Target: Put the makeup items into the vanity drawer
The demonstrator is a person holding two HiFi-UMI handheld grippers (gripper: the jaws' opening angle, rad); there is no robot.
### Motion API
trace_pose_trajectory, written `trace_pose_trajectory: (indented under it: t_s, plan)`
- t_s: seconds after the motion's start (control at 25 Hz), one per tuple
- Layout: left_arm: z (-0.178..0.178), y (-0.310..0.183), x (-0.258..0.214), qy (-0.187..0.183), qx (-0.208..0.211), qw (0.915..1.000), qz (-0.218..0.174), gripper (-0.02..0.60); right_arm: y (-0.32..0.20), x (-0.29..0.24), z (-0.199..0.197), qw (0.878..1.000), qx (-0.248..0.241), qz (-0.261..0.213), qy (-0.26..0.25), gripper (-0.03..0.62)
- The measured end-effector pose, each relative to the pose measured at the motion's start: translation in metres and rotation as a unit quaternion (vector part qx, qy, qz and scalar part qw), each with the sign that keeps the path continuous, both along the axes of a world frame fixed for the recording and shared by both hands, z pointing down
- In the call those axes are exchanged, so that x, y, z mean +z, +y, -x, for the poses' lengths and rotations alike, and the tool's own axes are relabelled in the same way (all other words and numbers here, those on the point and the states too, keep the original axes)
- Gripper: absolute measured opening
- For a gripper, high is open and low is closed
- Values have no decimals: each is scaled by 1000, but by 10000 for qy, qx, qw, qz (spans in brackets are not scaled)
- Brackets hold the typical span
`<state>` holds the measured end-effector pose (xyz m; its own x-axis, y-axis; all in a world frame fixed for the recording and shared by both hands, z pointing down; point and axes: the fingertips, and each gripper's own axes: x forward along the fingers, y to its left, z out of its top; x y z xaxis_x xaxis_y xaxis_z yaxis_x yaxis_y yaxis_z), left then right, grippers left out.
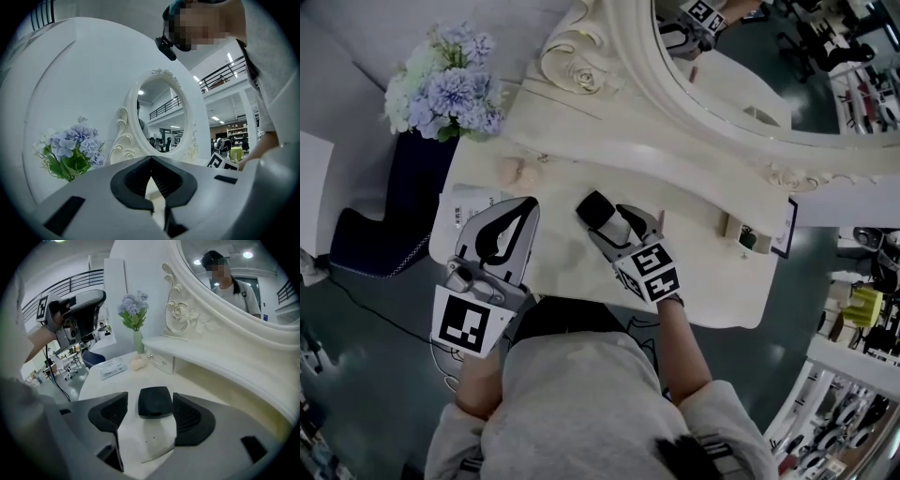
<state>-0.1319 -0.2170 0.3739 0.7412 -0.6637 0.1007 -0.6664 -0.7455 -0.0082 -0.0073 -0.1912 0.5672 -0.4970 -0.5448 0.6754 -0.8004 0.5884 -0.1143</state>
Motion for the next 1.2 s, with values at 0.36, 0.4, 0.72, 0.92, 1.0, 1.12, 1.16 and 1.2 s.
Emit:
trace_pose_trajectory:
  t_s: [0.36, 0.4, 0.72, 0.92, 1.0, 1.12, 1.16, 1.2]
  plan:
    - [13, 0, 2, -36, -387, 9992, 32, 14, -9, 26, 1, 9989, -188, 191, 387, 307]
    - [15, 0, 2, -45, -424, 9991, 36, 14, -9, 29, 2, 9986, -219, 218, 419, 308]
    - [25, 2, 2, -69, -592, 9982, 12, 14, -8, 47, 8, 9970, -287, 393, 606, 310]
    - [27, 4, 2, -65, -595, 9982, 5, 14, -8, 47, 8, 9968, -226, 355, 674, 308]
    - [27, 4, 0, -67, -584, 9983, -9, 14, -8, 42, 10, 9970, -232, 271, 682, 308]
    - [27, 6, -3, -70, -558, 9984, -32, 14, -10, 32, 11, 9977, -222, 97, 640, 308]
    - [26, 6, -3, -69, -549, 9985, -39, 14, -10, 28, 12, 9979, -214, 44, 617, 308]
    - [26, 7, -4, -67, -537, 9985, -47, 14, -10, 24, 12, 9981, -201, -13, 590, 308]
